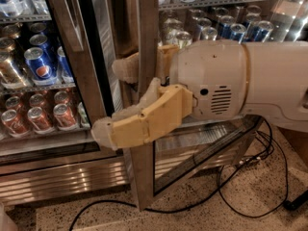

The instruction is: Open right fridge door

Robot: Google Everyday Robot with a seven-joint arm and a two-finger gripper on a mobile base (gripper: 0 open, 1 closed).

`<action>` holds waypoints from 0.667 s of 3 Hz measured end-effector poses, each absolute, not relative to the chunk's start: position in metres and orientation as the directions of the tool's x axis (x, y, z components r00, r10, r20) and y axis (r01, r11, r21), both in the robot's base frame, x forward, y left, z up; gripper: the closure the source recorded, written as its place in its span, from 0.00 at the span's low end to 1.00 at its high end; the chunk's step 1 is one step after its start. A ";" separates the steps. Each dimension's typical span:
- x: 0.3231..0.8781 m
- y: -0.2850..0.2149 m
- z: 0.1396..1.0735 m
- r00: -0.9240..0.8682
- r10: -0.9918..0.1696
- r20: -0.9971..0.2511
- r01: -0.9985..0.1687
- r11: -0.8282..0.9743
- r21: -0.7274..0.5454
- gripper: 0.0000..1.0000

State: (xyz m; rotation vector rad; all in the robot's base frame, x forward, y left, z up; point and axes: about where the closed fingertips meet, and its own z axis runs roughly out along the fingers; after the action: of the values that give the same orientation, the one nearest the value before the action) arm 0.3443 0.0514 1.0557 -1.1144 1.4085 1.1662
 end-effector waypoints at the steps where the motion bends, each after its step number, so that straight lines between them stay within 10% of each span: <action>1: 0.341 0.050 1.056 -0.124 -0.083 -0.989 -0.984 0.136 0.112 0.00; 2: 0.338 0.043 1.053 -0.116 -0.102 -0.988 -0.983 0.156 0.099 0.00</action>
Offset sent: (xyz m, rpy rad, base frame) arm -0.2287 -0.1516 0.3500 -1.0606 0.0624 -0.5527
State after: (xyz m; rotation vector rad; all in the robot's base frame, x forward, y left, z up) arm 0.3379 0.0434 1.0534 -1.1219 1.4384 1.1189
